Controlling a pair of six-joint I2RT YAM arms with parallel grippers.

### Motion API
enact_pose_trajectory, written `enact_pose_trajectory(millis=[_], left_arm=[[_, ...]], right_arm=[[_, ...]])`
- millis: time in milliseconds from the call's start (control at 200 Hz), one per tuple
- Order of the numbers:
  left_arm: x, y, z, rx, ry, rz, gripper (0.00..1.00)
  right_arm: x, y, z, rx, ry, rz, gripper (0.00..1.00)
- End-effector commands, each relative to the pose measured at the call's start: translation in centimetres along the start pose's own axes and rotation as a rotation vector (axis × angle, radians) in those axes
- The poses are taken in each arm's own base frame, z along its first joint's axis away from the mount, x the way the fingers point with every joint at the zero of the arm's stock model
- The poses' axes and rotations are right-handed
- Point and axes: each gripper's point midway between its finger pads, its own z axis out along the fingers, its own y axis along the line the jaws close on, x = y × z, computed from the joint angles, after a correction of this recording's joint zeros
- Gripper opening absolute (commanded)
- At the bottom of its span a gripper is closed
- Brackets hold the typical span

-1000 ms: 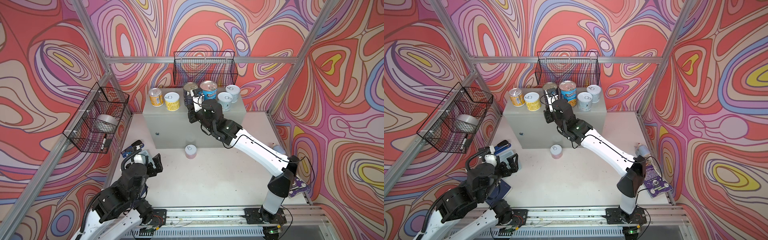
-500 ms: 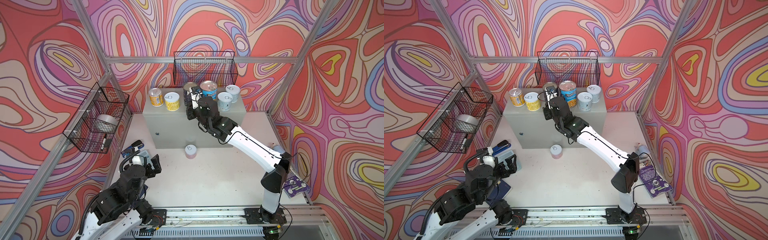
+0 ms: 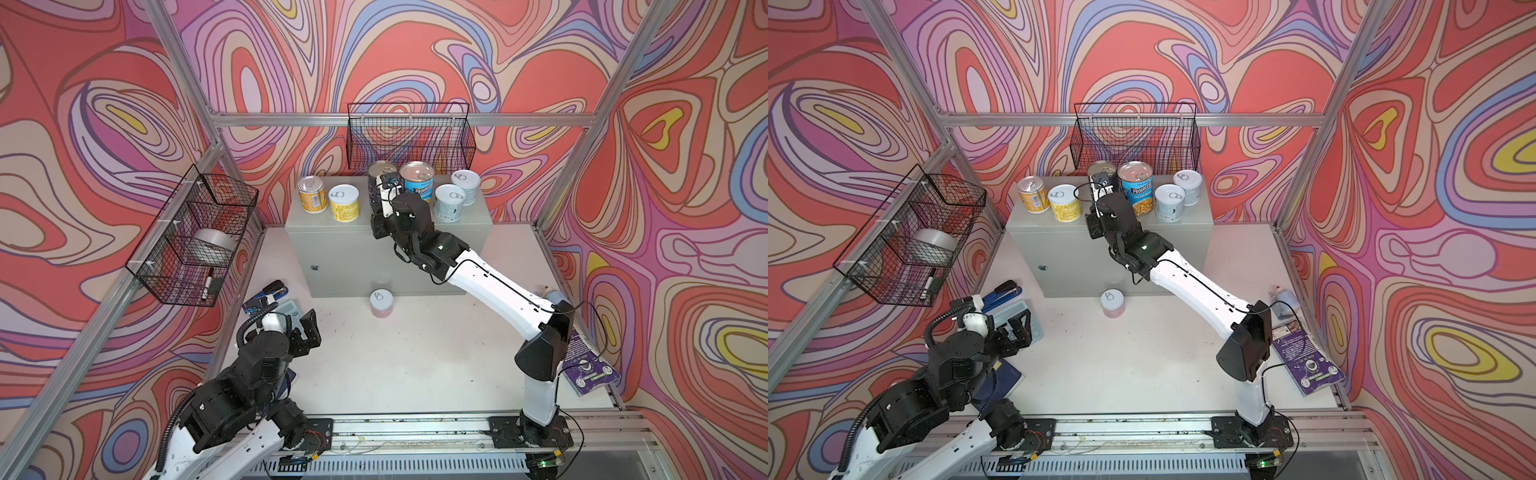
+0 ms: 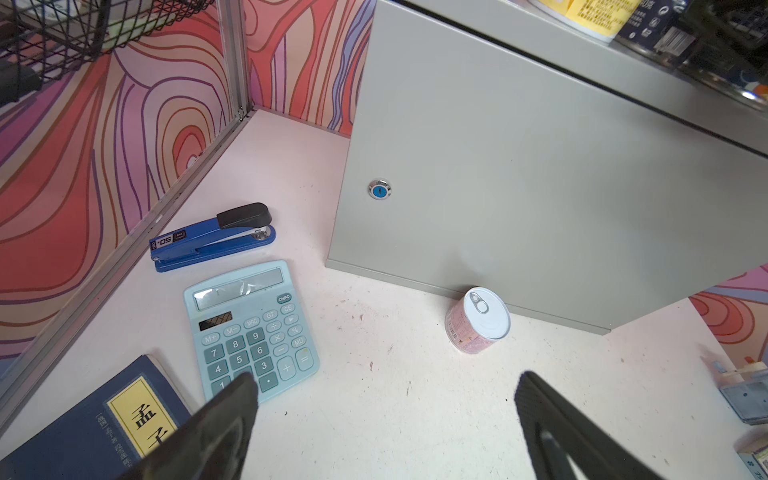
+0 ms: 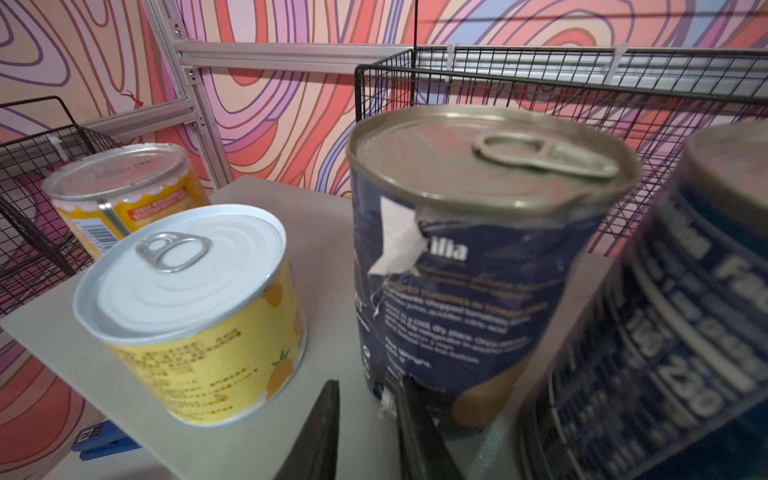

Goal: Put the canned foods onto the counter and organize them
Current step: 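Raise the open right gripper and draw it back from the cabinet top, then move the right gripper down over the pink white-lidded can on the table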

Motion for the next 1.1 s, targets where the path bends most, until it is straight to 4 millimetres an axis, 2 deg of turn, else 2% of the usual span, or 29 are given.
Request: enact_pose_trajectory(millis=[0, 290, 461, 501, 586, 636, 671, 686, 736, 957, 1092], left_arm=[[0.3, 0.5, 0.1, -0.027, 0.002, 0.018, 1.00], [0.3, 0.5, 0.2, -0.029, 0.002, 0.020, 1.00], [0.4, 0.6, 0.3, -0.034, 0.003, 0.024, 1.00], [0.4, 0.6, 0.3, -0.033, 0.004, 0.024, 1.00], [0.5, 0.6, 0.3, -0.035, 0.005, 0.024, 1.00], [0.5, 0.7, 0.2, -0.036, 0.004, 0.025, 1.00], [0.4, 0.7, 0.2, -0.038, 0.003, 0.025, 1.00], [0.5, 0.7, 0.2, -0.038, 0.004, 0.026, 1.00], [0.4, 0.7, 0.2, -0.036, 0.001, 0.025, 1.00], [0.4, 0.3, 0.4, -0.021, 0.003, 0.019, 1.00], [0.5, -0.1, 0.6, -0.014, 0.013, 0.019, 1.00]], right_arm=[[-0.3, -1.0, 0.7, 0.029, -0.006, 0.012, 0.27], [0.0, -0.9, 1.0, 0.017, 0.000, 0.020, 0.27], [-0.2, -0.2, -0.1, -0.047, 0.000, 0.057, 0.33], [-0.4, 0.0, -0.7, -0.067, -0.002, 0.068, 0.36], [-0.6, 0.1, -2.2, -0.105, -0.003, 0.093, 0.54], [-0.5, 0.3, -3.1, -0.133, 0.000, 0.101, 0.60], [0.3, 0.5, -3.3, -0.153, 0.017, 0.099, 0.62], [-0.6, 0.5, -4.3, -0.165, 0.000, 0.107, 0.63], [0.0, 0.6, -5.3, -0.195, 0.011, 0.109, 0.65], [3.7, 1.3, -9.5, -0.268, 0.061, 0.063, 0.76], [5.9, 2.0, -11.7, -0.325, 0.098, 0.029, 0.78]])
